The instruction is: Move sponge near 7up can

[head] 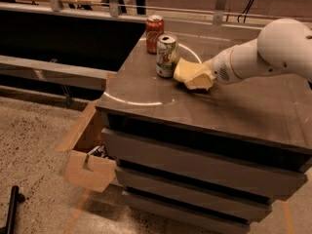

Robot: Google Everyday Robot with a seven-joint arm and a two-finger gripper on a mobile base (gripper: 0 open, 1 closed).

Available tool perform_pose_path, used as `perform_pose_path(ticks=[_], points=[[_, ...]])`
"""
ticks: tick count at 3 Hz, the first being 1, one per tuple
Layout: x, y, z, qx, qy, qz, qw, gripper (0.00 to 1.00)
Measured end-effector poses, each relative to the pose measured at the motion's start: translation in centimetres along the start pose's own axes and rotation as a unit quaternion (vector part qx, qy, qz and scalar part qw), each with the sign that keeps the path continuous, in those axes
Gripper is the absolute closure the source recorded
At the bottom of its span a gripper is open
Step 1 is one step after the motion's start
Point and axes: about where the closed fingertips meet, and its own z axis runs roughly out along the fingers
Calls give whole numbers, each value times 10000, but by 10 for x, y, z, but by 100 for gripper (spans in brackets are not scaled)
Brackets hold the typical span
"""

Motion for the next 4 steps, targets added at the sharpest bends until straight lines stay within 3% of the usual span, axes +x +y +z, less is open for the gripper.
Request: perform_pose_path(ticks=[1,2,3,4], points=[[-2,-2,-2,33,2,32,10000,0],[-2,-4,-3,57,-8,44,10000,0],[-5,-32,-27,519,-182,224,9982,0],[-5,-78,-72,1230,-436,452,9904,0]])
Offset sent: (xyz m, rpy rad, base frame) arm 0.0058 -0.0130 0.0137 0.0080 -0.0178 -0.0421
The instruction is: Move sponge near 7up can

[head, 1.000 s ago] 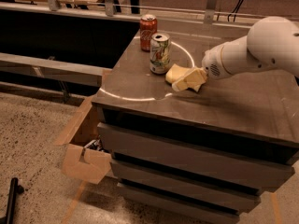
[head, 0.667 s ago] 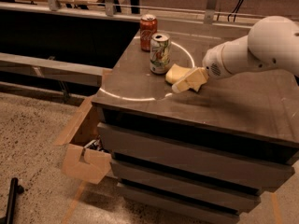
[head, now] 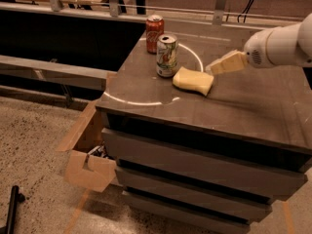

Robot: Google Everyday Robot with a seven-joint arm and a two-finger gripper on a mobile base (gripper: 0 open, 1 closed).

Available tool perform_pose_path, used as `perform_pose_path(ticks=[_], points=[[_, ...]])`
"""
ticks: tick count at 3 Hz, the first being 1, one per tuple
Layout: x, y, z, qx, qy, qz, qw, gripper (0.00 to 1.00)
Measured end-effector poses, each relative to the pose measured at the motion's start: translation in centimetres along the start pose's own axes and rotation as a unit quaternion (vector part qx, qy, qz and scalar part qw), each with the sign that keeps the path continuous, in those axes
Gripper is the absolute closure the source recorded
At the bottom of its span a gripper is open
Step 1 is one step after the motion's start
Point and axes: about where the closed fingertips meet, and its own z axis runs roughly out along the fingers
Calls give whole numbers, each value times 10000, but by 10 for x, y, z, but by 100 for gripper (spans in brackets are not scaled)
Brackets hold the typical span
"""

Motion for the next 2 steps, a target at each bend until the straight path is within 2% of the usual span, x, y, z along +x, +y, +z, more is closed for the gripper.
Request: perform_pose_path(ticks=[1,2], points=[[-3,-41,-26,681,-105,142,9975,0],[-3,-50,-31,824,-128,223,9963,0]])
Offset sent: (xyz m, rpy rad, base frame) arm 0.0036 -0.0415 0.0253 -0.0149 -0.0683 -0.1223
